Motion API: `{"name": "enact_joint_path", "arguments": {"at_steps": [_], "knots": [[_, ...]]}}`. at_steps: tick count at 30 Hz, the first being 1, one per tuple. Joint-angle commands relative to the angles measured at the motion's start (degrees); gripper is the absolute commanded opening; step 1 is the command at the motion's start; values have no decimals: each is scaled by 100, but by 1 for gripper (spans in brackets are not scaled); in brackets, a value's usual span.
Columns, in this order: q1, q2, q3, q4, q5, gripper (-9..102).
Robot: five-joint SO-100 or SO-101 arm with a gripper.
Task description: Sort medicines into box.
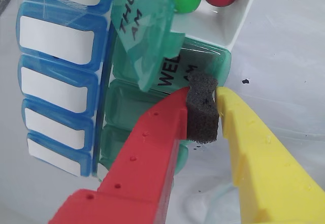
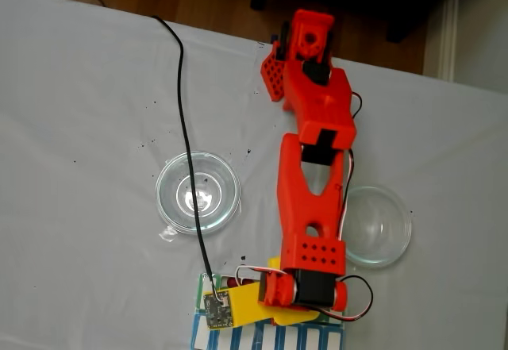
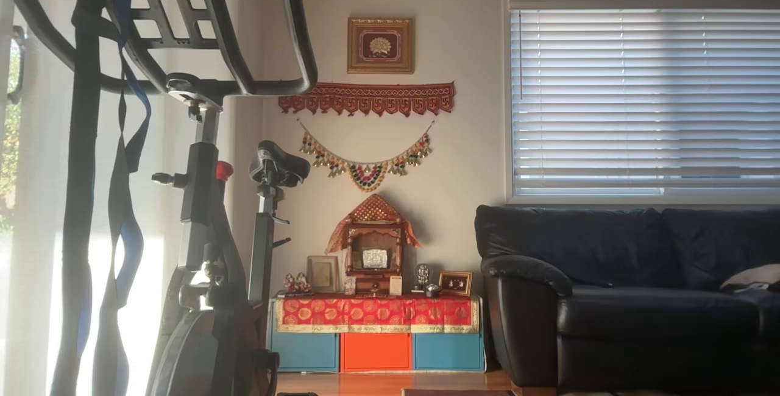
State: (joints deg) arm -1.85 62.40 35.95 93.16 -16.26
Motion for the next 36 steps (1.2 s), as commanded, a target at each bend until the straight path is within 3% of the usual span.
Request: {"name": "enact_joint_path", "arguments": {"at_steps": [1, 10, 18, 36], "knots": [[-185, 1028, 290, 9, -62, 1], [-123, 2593, 1213, -773, 378, 1], [246, 3287, 2461, -2575, 677, 1], [492, 2795, 2760, -3463, 26, 1]]}}
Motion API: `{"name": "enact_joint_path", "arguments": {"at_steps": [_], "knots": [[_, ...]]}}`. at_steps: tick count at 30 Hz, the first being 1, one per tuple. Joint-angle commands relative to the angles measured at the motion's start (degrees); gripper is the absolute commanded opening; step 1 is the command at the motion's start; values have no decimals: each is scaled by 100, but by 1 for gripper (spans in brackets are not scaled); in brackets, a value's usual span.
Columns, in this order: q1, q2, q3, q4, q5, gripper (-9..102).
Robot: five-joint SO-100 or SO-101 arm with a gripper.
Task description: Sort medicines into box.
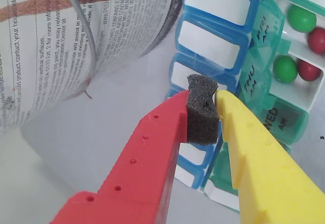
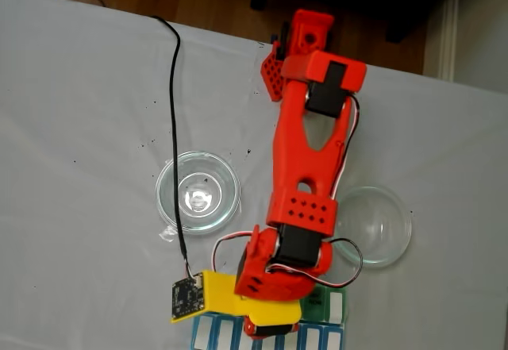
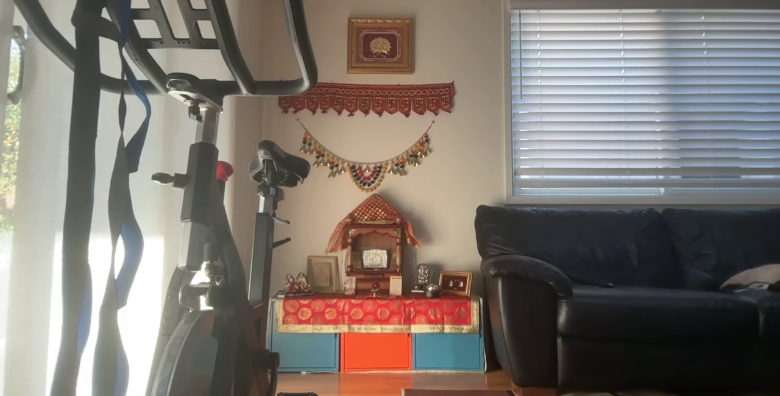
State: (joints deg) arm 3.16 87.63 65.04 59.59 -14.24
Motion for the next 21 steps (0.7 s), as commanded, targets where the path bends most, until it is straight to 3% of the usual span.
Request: {"name": "enact_joint_path", "arguments": {"at_steps": [1, 8, 21], "knots": [[-9, 246, -176, -70, -202, 1], [-26, -167, -765, 712, -536, 1], [0, -835, -1441, 1397, -861, 1]]}}
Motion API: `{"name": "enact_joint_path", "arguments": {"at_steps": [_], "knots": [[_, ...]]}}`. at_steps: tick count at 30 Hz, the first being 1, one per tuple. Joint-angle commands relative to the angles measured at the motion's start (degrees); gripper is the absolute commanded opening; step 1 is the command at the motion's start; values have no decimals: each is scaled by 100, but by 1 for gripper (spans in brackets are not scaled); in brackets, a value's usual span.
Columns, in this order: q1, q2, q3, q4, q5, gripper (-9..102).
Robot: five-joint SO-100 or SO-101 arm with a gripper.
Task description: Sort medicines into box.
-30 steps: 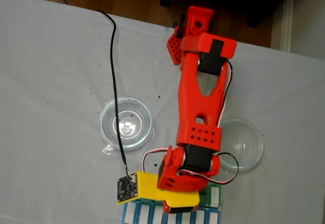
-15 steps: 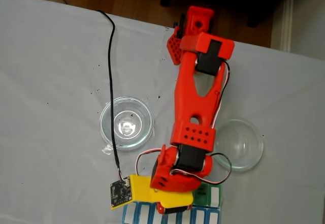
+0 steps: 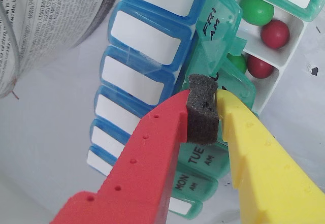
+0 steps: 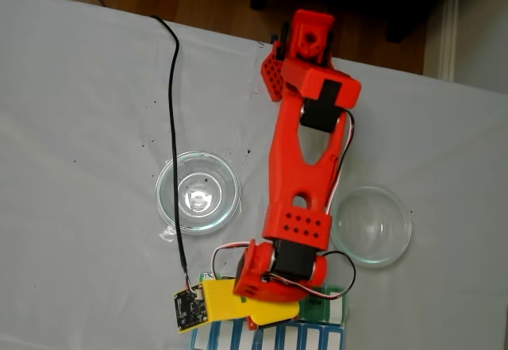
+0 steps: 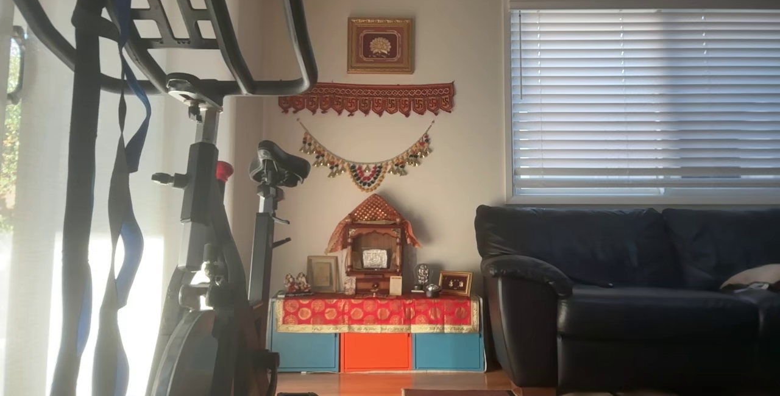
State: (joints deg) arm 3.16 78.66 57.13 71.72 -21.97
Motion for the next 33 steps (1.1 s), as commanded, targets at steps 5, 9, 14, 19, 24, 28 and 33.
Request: {"name": "enact_joint_path", "arguments": {"at_steps": [5, 9, 14, 19, 24, 28, 33], "knots": [[-9, -308, -1037, 562, -141, 1], [-9, -413, -1213, 773, -176, 1], [9, -475, -1266, 896, -237, 1], [53, -782, -1485, 905, -229, 1], [149, -1187, -1995, 1248, -334, 1], [167, -1222, -1907, 1274, -483, 1], [193, -1151, -1705, 1371, -712, 1]]}}
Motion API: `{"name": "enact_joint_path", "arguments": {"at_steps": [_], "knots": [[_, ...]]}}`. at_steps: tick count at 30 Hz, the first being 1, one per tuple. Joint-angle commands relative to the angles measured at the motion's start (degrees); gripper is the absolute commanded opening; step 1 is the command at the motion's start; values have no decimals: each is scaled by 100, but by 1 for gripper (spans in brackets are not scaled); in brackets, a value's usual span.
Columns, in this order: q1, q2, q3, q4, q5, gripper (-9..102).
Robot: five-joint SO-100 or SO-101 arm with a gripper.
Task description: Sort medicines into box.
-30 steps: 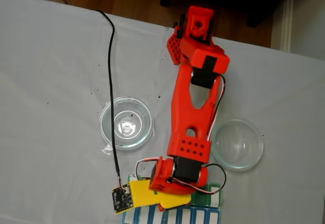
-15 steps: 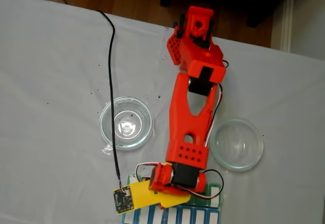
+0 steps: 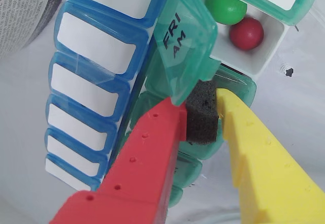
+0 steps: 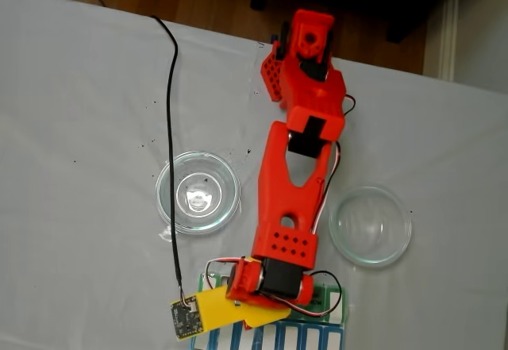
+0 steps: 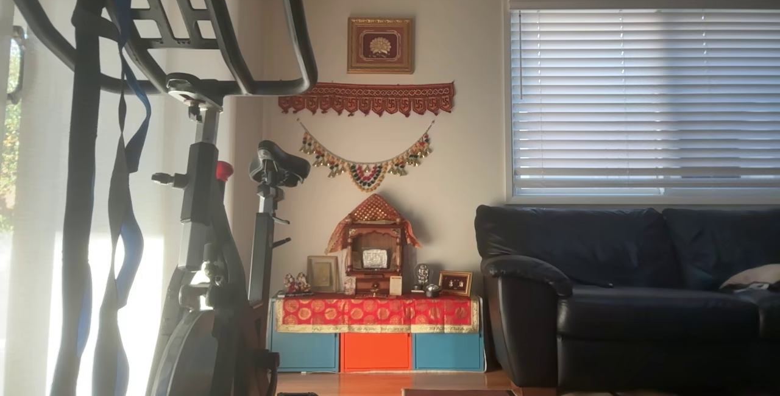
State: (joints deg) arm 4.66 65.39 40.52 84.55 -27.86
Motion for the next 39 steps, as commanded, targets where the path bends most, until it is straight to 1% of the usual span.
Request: {"name": "enact_joint_path", "arguments": {"at_steps": [1, 4, 8, 12, 15, 18, 21, 24, 27, 30, 35, 39], "knots": [[53, 185, 0, 132, -167, 1], [44, 387, 396, 88, -316, 1], [9, 721, 1125, -255, -431, 1], [-53, 826, 1274, -413, -290, 1], [-53, 1283, 1485, -650, -88, 1], [9, 1784, 1626, -668, 88, 1], [97, 2004, 1274, -369, 439, 1], [167, 2224, 1099, -360, 835, 1], [272, 2250, 694, -176, 1081, 1], [396, 1863, -229, 229, 1318, 1], [554, 932, -1573, 316, 1670, 1], [554, 633, -1925, 343, 1731, 1]]}}
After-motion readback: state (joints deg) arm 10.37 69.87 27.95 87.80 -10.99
